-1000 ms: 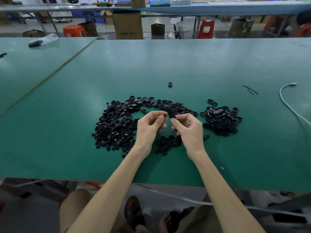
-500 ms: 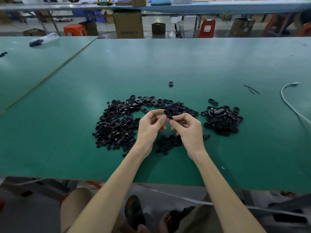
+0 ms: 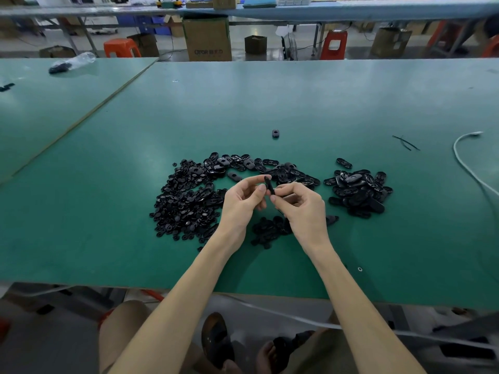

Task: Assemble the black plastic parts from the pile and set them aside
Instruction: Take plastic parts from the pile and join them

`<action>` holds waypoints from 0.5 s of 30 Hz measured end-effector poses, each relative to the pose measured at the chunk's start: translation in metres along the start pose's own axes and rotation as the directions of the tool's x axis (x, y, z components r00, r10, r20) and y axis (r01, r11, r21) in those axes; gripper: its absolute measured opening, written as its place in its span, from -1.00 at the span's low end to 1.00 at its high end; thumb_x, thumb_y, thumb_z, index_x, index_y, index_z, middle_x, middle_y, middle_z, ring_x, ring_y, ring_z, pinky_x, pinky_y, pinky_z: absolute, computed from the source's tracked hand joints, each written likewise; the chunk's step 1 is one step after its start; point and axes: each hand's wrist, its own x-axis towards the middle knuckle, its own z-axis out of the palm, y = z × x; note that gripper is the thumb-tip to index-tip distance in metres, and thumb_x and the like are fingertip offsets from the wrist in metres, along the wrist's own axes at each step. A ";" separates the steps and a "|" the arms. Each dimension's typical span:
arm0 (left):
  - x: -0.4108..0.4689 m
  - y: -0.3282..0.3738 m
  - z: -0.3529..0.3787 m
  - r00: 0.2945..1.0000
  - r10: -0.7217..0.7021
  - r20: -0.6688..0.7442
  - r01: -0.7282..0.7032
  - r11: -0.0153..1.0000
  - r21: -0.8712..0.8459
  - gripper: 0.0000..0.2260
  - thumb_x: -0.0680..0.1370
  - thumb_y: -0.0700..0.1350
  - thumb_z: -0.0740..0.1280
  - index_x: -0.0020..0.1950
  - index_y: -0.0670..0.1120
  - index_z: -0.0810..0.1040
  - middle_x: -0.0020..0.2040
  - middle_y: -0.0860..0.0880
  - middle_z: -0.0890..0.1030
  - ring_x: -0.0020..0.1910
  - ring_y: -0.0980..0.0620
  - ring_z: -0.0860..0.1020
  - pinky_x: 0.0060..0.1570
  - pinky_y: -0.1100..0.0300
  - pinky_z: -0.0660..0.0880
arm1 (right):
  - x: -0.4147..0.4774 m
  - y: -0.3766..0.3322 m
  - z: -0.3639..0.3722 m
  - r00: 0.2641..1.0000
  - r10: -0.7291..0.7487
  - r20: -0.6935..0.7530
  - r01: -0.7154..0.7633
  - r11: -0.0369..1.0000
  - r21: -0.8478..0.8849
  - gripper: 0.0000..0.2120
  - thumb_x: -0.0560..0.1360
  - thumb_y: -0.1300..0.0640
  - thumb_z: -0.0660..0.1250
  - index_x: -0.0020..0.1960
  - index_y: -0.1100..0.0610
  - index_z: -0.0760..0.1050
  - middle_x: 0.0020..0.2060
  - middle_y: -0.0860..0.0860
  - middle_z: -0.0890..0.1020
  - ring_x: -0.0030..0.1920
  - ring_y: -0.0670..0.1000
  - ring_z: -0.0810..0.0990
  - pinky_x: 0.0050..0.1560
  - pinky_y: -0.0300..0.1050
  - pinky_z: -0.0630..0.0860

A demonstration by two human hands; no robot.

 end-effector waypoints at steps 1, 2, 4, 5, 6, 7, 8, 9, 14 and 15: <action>0.000 0.001 0.000 1.000 0.000 0.009 0.000 1.000 0.001 -0.78 0.67 -0.29 0.31 0.29 -0.26 0.60 -0.15 -0.08 0.64 -0.30 0.10 0.49 -0.21 0.28 0.47 | 0.000 0.000 0.000 1.000 -0.009 -0.003 0.009 1.000 -0.012 -0.91 0.50 0.28 0.55 -0.11 0.15 0.67 -0.10 -0.06 0.72 -0.23 -0.09 0.61 -0.05 -0.01 0.64; -0.001 0.002 -0.001 1.000 0.000 0.021 0.000 1.000 0.003 -0.78 0.67 -0.29 0.31 0.29 -0.26 0.61 -0.13 -0.10 0.63 -0.29 0.10 0.49 -0.21 0.28 0.46 | -0.001 0.000 0.000 1.000 -0.015 -0.005 0.015 1.000 -0.020 -0.92 0.50 0.28 0.55 -0.10 0.16 0.67 -0.10 -0.06 0.72 -0.24 -0.09 0.60 -0.04 0.00 0.64; -0.001 0.003 -0.001 0.999 -0.002 0.044 0.002 1.000 0.004 -0.78 0.67 -0.28 0.30 0.29 -0.25 0.62 -0.11 -0.12 0.62 -0.27 0.08 0.48 -0.19 0.28 0.45 | -0.001 -0.001 0.000 1.000 -0.023 -0.005 0.023 0.999 -0.030 -0.92 0.51 0.29 0.54 -0.10 0.16 0.66 -0.09 -0.06 0.72 -0.23 -0.08 0.60 -0.02 0.04 0.65; -0.002 0.003 -0.001 0.999 -0.004 0.054 0.004 1.000 0.004 -0.78 0.68 -0.28 0.30 0.29 -0.24 0.62 -0.11 -0.12 0.62 -0.26 0.07 0.47 -0.17 0.27 0.45 | -0.001 -0.002 0.000 1.000 -0.023 -0.004 0.023 0.999 -0.032 -0.92 0.51 0.29 0.53 -0.10 0.17 0.66 -0.09 -0.07 0.71 -0.23 -0.08 0.60 -0.01 0.06 0.66; -0.002 0.003 -0.001 0.998 -0.007 0.061 0.006 1.000 0.007 -0.79 0.68 -0.27 0.29 0.28 -0.22 0.63 -0.11 -0.11 0.62 -0.25 0.07 0.47 -0.16 0.26 0.44 | -0.002 -0.002 0.000 1.000 -0.021 -0.002 0.021 0.999 -0.032 -0.92 0.51 0.29 0.53 -0.10 0.16 0.66 -0.09 -0.07 0.71 -0.22 -0.08 0.60 0.01 0.08 0.66; -0.002 0.003 -0.001 0.998 -0.008 0.064 0.007 1.000 0.012 -0.79 0.68 -0.26 0.29 0.27 -0.20 0.64 -0.11 -0.09 0.62 -0.25 0.06 0.46 -0.14 0.25 0.44 | -0.002 -0.002 0.000 1.000 -0.020 0.001 0.020 0.999 -0.035 -0.92 0.51 0.29 0.53 -0.10 0.16 0.66 -0.09 -0.07 0.71 -0.22 -0.07 0.61 0.02 0.10 0.65; -0.002 0.003 -0.001 0.998 -0.006 0.066 0.005 1.000 0.019 -0.79 0.68 -0.25 0.29 0.26 -0.19 0.65 -0.12 -0.08 0.61 -0.24 0.06 0.45 -0.14 0.25 0.44 | -0.002 -0.003 0.000 1.000 -0.020 0.005 0.021 0.999 -0.040 -0.92 0.52 0.28 0.53 -0.10 0.15 0.66 -0.10 -0.07 0.71 -0.21 -0.05 0.61 0.03 0.12 0.65; -0.002 0.003 -0.001 0.998 -0.003 0.067 0.001 1.000 0.025 -0.79 0.68 -0.25 0.29 0.25 -0.17 0.65 -0.13 -0.06 0.61 -0.25 0.06 0.44 -0.13 0.24 0.44 | -0.002 -0.003 0.000 1.000 -0.020 0.010 0.020 0.999 -0.043 -0.92 0.52 0.28 0.53 -0.11 0.15 0.66 -0.10 -0.07 0.71 -0.20 -0.04 0.62 0.03 0.14 0.65; -0.002 0.002 -0.001 0.998 0.003 0.059 -0.007 0.999 0.052 -0.80 0.68 -0.21 0.30 0.24 -0.14 0.66 -0.17 0.00 0.62 -0.30 0.09 0.41 -0.10 0.27 0.45 | -0.002 -0.005 0.000 1.000 -0.011 0.019 0.011 0.999 -0.040 -0.90 0.52 0.30 0.52 -0.12 0.14 0.65 -0.14 -0.14 0.71 -0.18 0.00 0.63 0.01 0.10 0.65; -0.002 0.002 -0.001 0.999 0.004 0.055 -0.008 0.998 0.059 -0.81 0.68 -0.20 0.30 0.23 -0.13 0.67 -0.18 0.02 0.62 -0.31 0.10 0.41 -0.09 0.29 0.45 | -0.003 -0.005 0.000 1.000 -0.011 0.020 0.012 0.999 -0.038 -0.89 0.52 0.30 0.52 -0.13 0.14 0.65 -0.14 -0.15 0.71 -0.18 0.03 0.64 -0.01 0.07 0.65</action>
